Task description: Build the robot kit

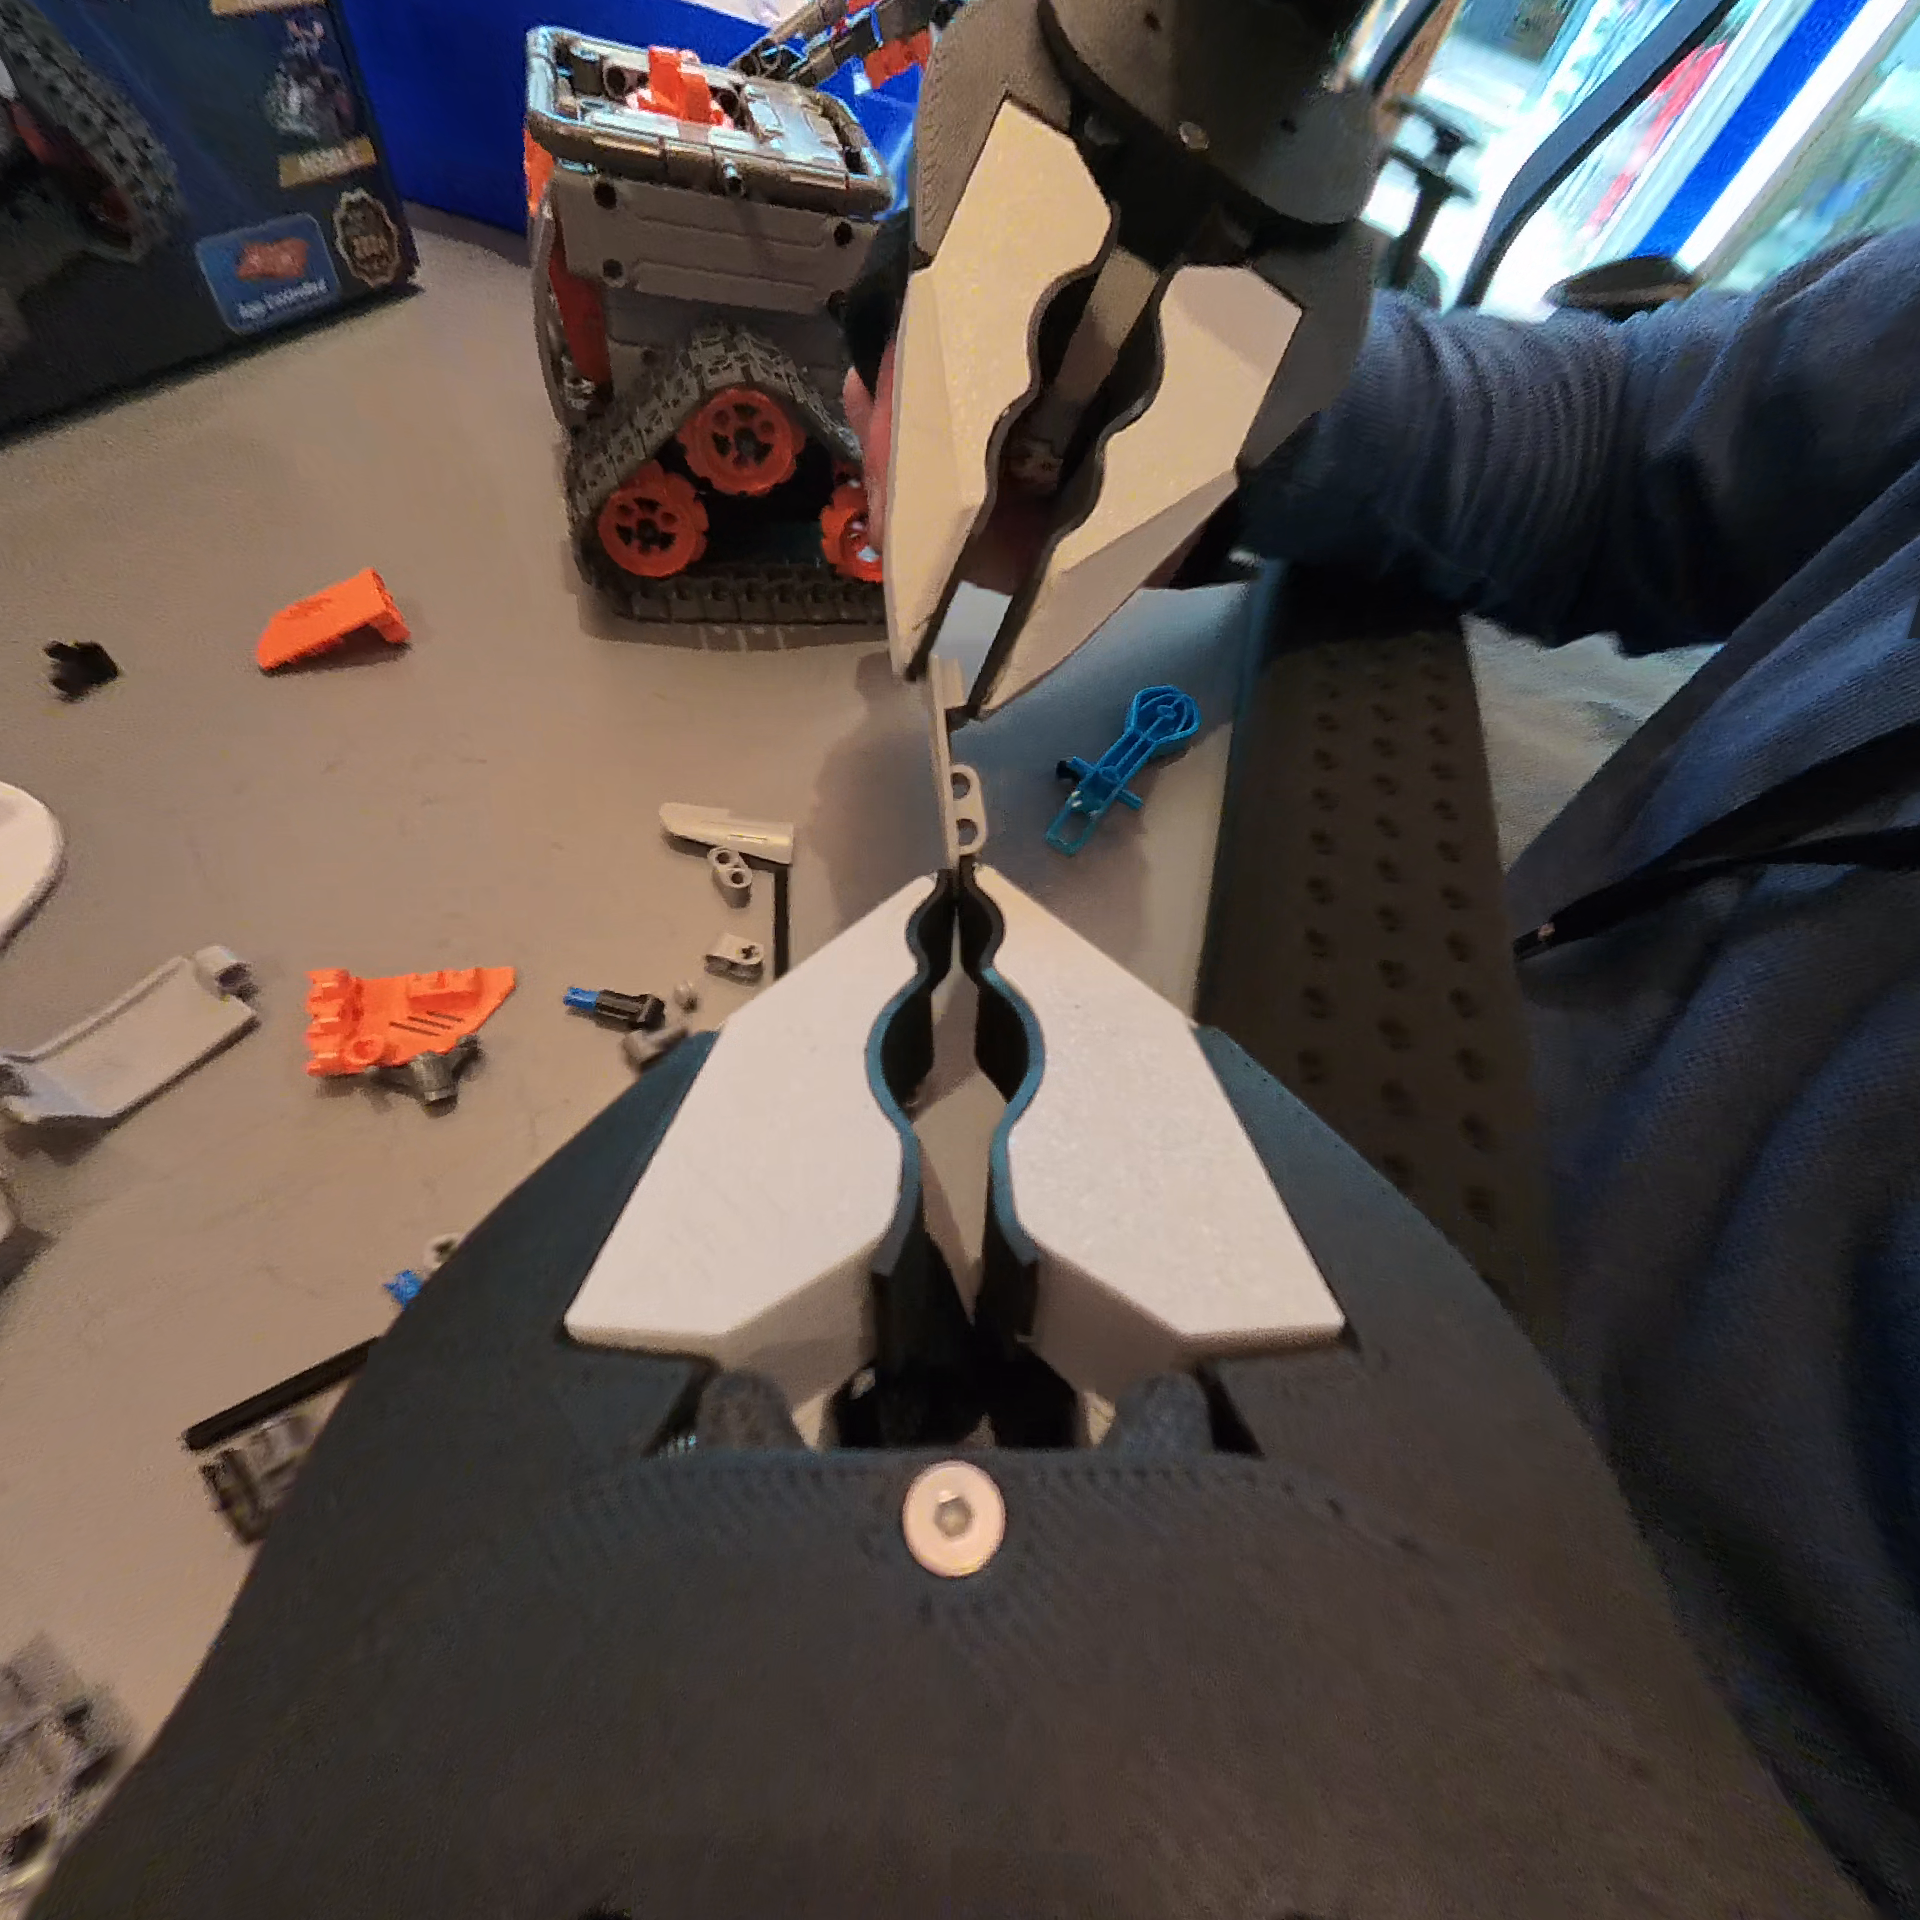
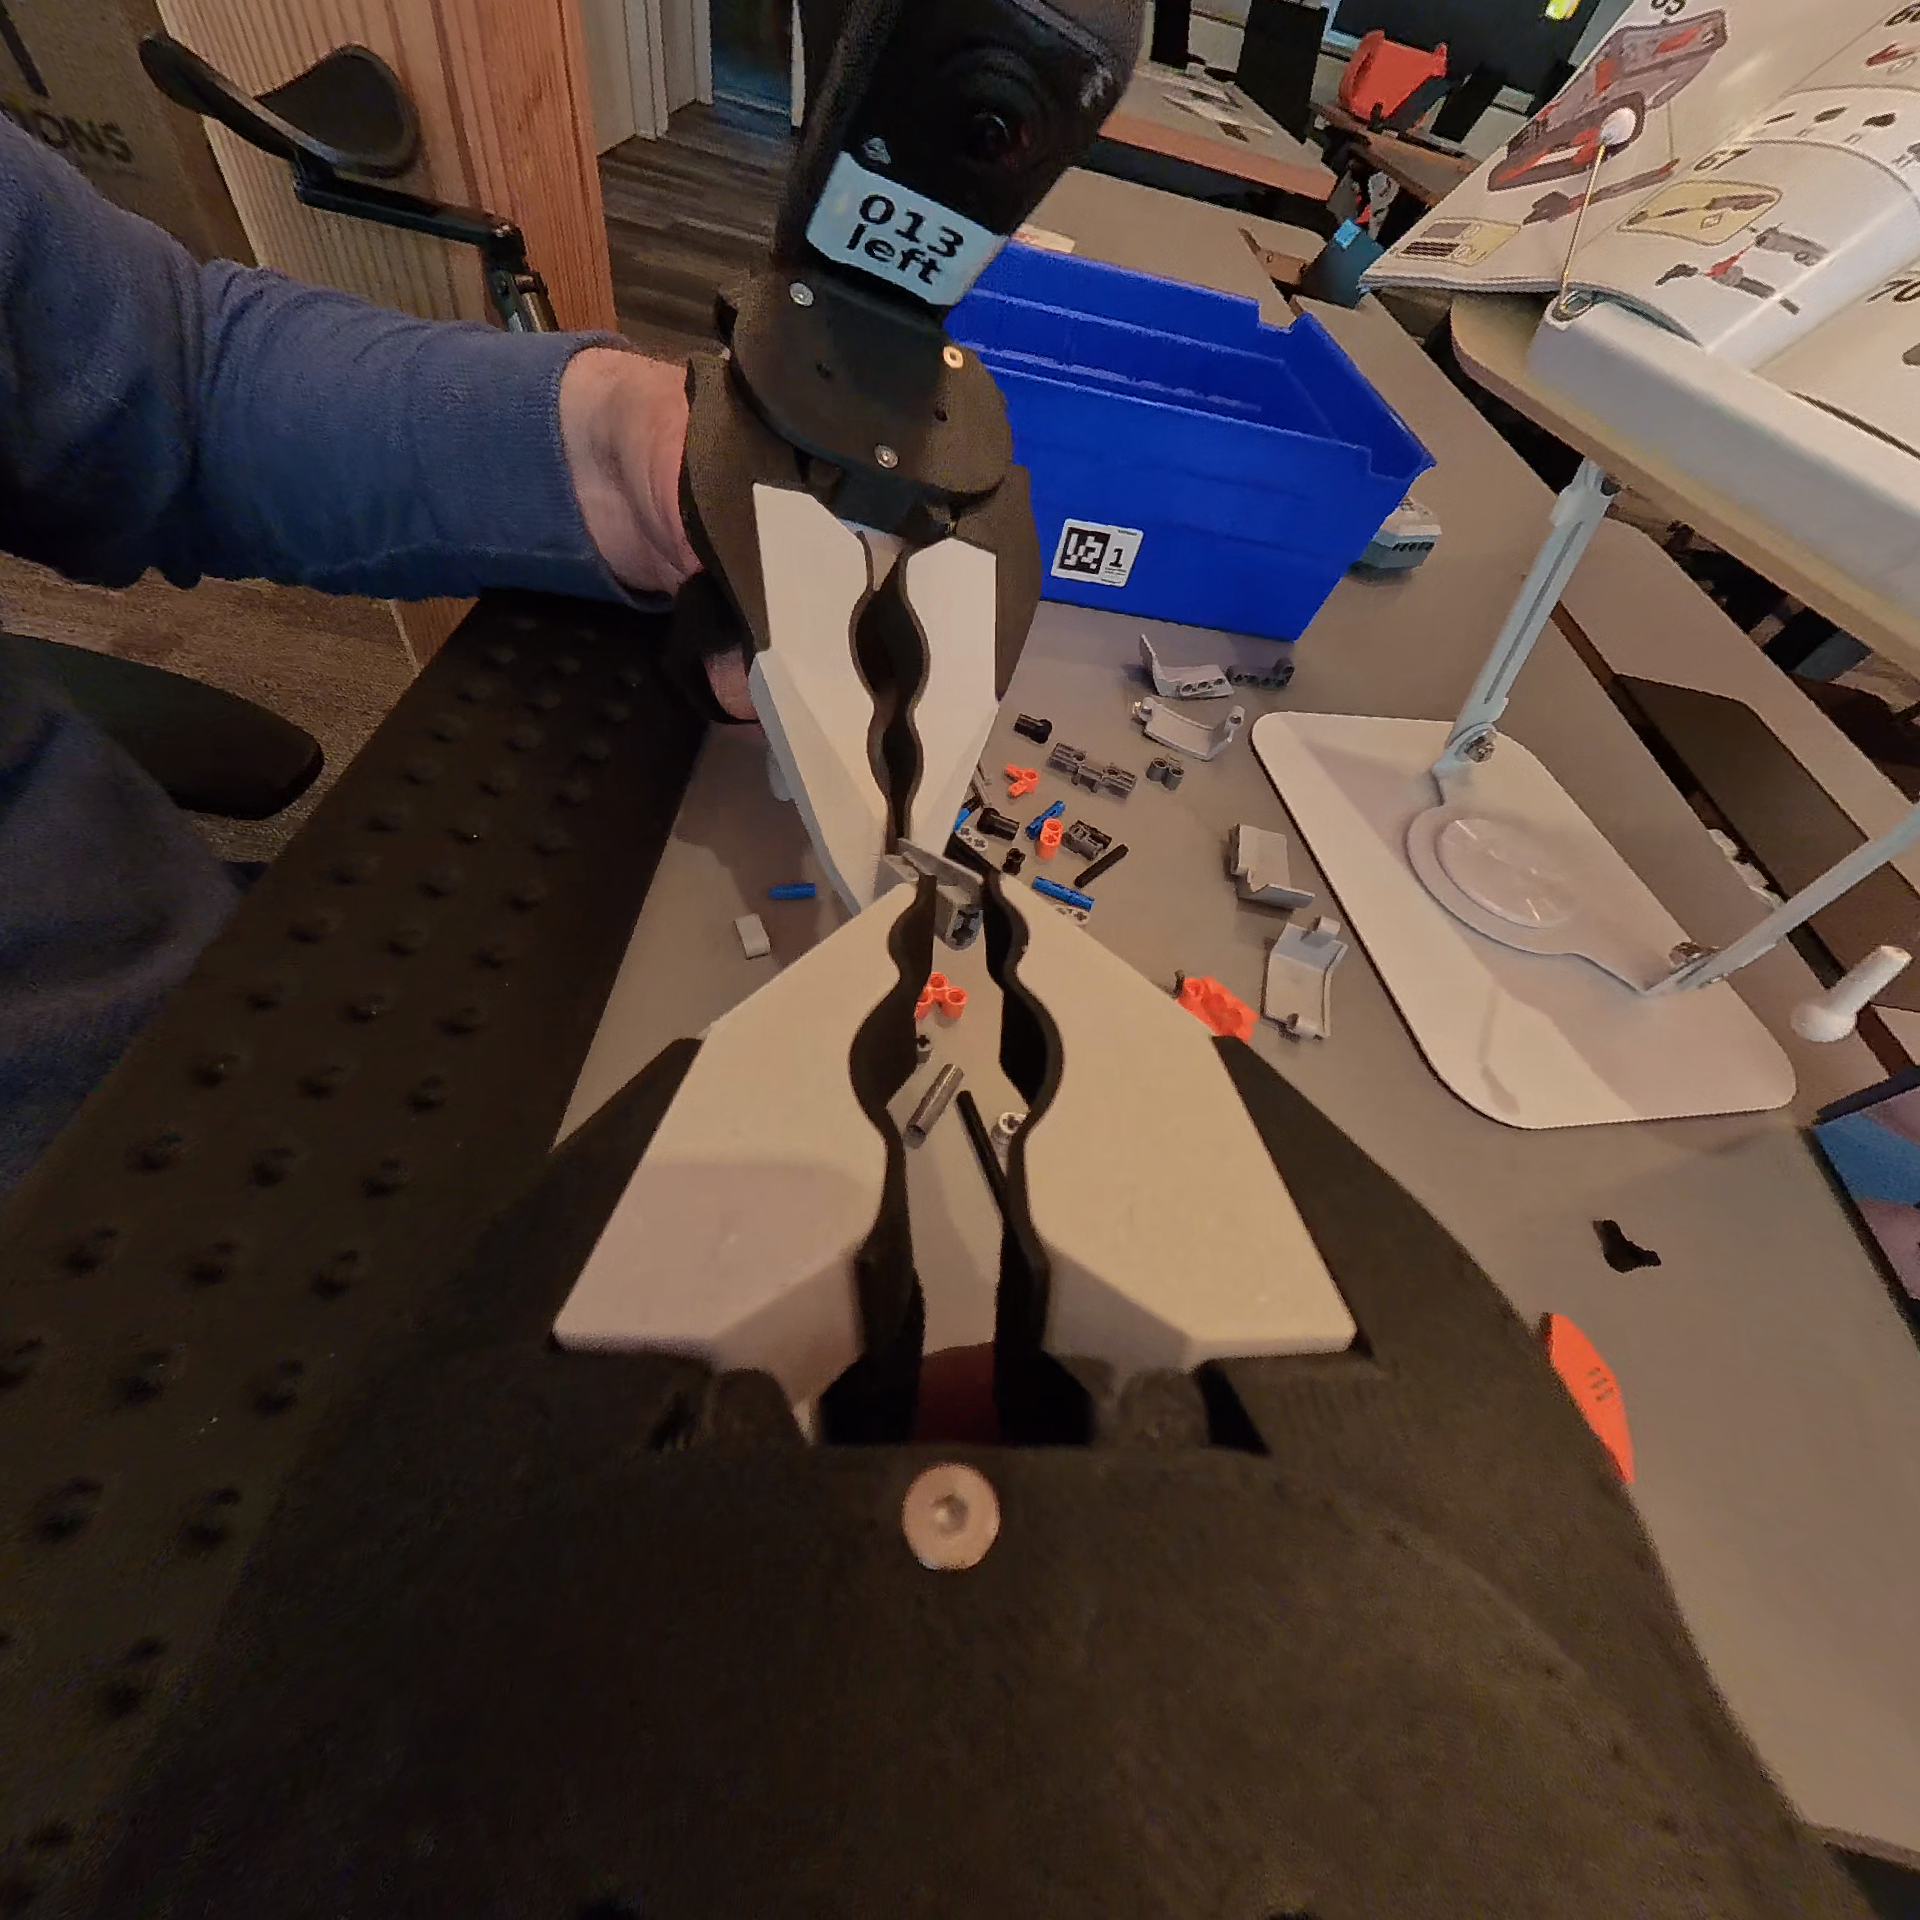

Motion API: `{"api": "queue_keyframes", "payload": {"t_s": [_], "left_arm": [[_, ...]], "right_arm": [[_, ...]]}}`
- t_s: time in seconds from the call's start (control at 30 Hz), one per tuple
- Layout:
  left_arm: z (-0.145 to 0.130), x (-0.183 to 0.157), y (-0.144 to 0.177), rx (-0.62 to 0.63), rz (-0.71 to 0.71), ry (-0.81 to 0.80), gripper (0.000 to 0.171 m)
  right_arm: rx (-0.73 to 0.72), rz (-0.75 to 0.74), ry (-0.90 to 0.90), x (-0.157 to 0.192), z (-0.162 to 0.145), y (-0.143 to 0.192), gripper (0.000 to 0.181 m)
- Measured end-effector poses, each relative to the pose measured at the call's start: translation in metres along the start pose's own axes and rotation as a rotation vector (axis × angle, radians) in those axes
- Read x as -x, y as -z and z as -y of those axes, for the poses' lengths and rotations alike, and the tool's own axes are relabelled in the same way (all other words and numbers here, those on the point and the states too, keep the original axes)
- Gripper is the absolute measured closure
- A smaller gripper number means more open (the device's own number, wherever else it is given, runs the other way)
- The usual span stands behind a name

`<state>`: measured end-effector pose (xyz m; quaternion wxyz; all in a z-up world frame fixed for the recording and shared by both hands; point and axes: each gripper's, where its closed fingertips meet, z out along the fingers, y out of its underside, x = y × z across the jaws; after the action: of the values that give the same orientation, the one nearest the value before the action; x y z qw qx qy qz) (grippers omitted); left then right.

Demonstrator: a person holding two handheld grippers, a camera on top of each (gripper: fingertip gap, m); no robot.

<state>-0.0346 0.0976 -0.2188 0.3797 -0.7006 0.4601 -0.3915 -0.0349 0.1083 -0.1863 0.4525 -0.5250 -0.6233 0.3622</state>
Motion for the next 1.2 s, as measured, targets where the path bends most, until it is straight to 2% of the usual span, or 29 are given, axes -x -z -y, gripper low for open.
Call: {"api": "queue_keyframes", "payload": {"t_s": [0.1, 0.27, 0.6, 0.77, 1.17, 1.2], "left_arm": [[-0.004, 0.002, -0.002, 0.044, 0.076, -0.114, 0.171], [-0.010, 0.009, -0.003, 0.122, 0.193, -0.256, 0.171], [-0.001, 0.016, 0.003, 0.108, 0.354, -0.479, 0.171], [0.006, 0.018, 0.006, 0.121, 0.449, -0.598, 0.171], [0.009, 0.019, 0.008, 0.082, 0.468, -0.586, 0.171], [0.008, 0.018, 0.008, 0.081, 0.457, -0.573, 0.167]], "right_arm": [[0.031, 0.011, 0.008, 0.003, -0.006, -0.003, 0.169], [0.086, -0.009, 0.080, 0.005, -0.014, -0.006, 0.175], [0.084, -0.104, 0.282, 0.002, -0.010, -0.005, 0.175], [0.087, -0.119, 0.280, -0.001, -0.010, -0.003, 0.175], [0.077, -0.084, 0.210, 0.000, -0.011, -0.002, 0.176], [0.070, -0.079, 0.195, 0.000, -0.011, -0.002, 0.176]]}}
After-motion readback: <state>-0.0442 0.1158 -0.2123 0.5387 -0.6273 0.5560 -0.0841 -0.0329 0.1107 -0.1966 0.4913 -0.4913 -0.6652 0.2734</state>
